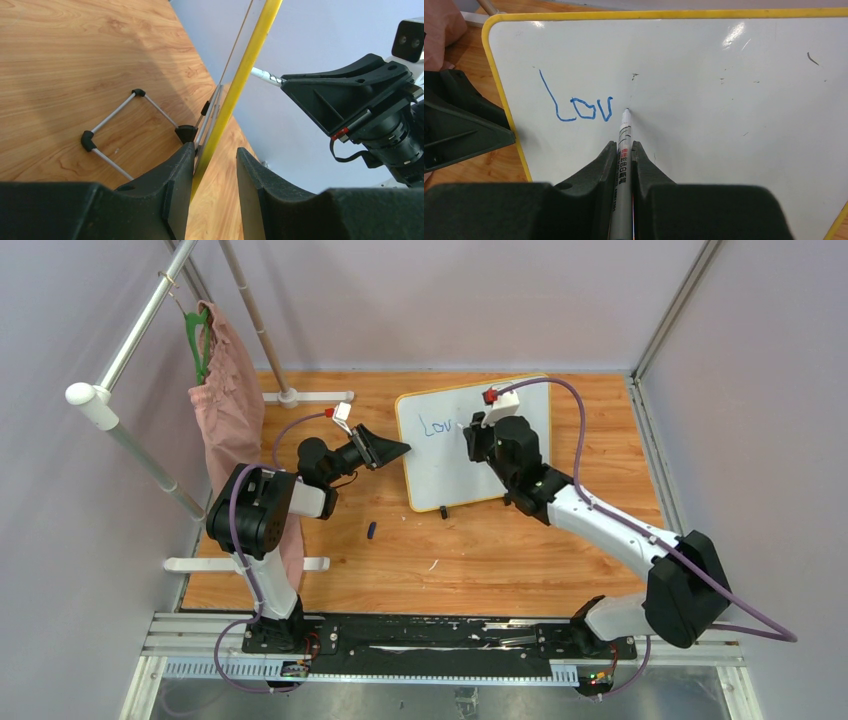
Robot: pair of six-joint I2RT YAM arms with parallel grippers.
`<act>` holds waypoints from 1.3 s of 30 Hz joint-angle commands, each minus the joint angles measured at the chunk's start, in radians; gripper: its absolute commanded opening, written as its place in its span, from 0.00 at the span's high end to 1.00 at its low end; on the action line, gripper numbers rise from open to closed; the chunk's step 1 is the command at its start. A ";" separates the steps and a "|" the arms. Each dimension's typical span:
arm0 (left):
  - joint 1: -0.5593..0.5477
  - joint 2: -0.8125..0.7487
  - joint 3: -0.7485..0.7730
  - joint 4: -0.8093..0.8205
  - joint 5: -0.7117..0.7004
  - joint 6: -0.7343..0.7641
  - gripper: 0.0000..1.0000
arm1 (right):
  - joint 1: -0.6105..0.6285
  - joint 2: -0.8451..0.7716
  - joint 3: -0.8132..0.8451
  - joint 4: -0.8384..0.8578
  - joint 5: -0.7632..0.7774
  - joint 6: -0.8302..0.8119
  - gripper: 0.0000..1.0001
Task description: Write a sentence on the whiteboard
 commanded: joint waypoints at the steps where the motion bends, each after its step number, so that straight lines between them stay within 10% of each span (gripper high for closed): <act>1: -0.004 -0.004 0.007 0.053 0.016 0.000 0.59 | -0.024 0.011 0.020 0.020 -0.003 0.022 1.00; 39: -0.004 -0.003 0.010 0.056 0.016 -0.004 0.59 | -0.030 0.034 0.041 0.005 -0.063 0.018 1.00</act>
